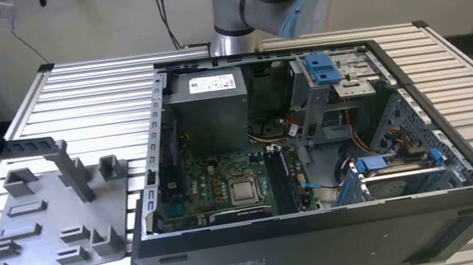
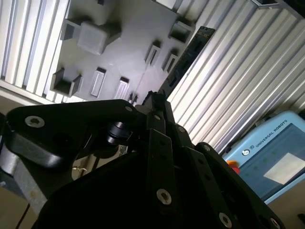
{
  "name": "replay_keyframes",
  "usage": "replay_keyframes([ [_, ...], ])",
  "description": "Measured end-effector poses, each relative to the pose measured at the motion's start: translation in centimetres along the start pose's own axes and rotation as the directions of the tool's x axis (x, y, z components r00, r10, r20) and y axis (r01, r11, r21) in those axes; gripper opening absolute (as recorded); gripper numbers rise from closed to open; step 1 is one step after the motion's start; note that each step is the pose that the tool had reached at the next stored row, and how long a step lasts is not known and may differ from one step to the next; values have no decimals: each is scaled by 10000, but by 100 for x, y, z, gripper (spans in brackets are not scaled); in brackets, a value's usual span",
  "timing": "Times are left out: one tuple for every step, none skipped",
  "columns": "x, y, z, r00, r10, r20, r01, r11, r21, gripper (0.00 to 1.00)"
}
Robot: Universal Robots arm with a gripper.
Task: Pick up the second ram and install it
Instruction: 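Pick up the second ram and move it above second insertion slot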
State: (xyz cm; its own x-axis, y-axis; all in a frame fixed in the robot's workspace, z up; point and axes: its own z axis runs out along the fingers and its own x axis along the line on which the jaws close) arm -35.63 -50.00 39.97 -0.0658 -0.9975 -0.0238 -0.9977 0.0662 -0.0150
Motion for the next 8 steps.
replay_keyframes([
  [-2,-28,0,10000,0,-1,0,10000,-3,14],
  [-4,-55,1,10000,0,-1,0,10000,-7,14],
  [-5,-82,1,10000,0,-1,0,10000,-10,14],
  [-7,-109,2,10000,0,-1,0,10000,-13,14],
  [-9,-139,2,10000,1,-2,-1,10000,-17,14],
  [-11,-169,2,10000,0,-3,0,10000,-21,14],
  [-13,-198,3,10000,1,-2,-1,10000,-24,14],
  [-15,-228,3,10000,0,-3,0,10000,-28,14],
])
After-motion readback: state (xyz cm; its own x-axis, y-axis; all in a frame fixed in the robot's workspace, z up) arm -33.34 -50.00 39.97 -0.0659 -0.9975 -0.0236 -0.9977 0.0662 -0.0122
